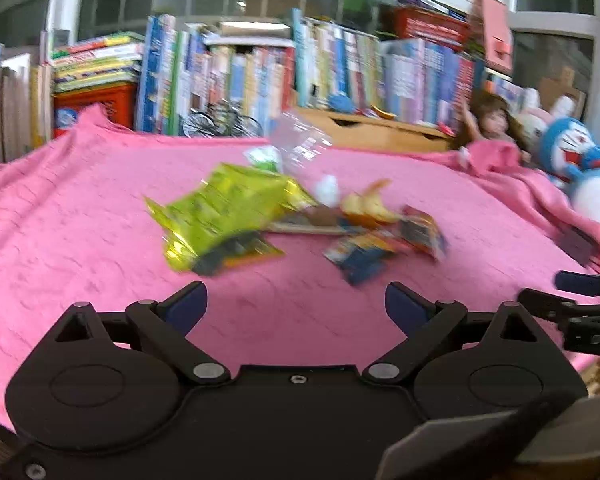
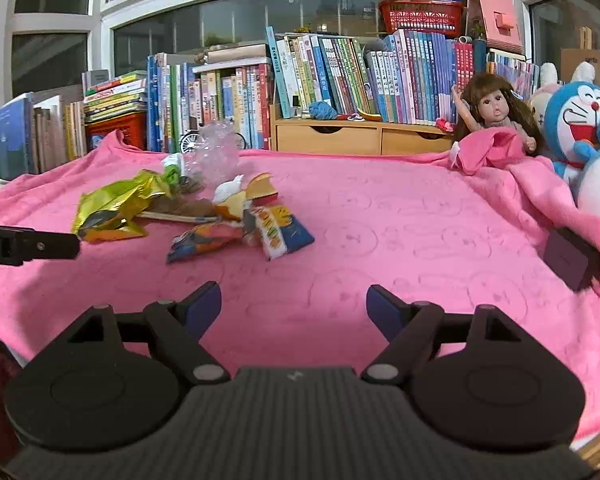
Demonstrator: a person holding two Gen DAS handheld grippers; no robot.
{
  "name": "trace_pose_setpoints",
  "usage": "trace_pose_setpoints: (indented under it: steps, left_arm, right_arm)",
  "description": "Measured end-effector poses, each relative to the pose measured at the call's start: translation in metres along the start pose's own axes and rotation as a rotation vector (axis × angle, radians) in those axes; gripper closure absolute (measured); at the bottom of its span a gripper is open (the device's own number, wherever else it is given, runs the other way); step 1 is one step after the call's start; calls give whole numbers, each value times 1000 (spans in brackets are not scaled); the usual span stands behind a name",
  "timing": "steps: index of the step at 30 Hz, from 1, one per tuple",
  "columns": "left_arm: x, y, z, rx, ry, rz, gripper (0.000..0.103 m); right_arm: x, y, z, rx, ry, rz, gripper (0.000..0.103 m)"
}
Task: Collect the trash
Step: 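Raise both open grippers back over the remaining wrappers on the towel, then grasp the gold foil bag with the left gripper while the right grasps the macaron snack packet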
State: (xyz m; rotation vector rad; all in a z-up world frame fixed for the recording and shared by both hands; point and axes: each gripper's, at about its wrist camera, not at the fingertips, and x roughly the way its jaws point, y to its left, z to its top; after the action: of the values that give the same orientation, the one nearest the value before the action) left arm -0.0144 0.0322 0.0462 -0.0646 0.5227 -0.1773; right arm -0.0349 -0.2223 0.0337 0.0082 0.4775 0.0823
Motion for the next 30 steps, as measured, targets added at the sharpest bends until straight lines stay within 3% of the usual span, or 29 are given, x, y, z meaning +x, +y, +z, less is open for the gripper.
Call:
trace_pose_setpoints:
  steps: [9, 11, 16, 21, 30]
  left_arm:
    - [44, 16, 21, 47, -77, 129, 7]
    - [55, 17, 25, 46, -67, 155, 7]
    - [73, 17, 31, 24, -69, 143, 7]
    - [86, 12, 35, 50, -73, 124, 7]
    - [114, 3, 28, 102, -2, 113, 14]
  right_arm:
    - [54, -1, 23, -54, 36, -55, 17]
    - [66, -1, 27, -61, 54, -46, 24]
    - [88, 6, 34, -111, 76, -48, 32]
    - [104, 13, 42, -145, 87, -4, 32]
    - [133, 23, 45, -208, 126, 31, 32]
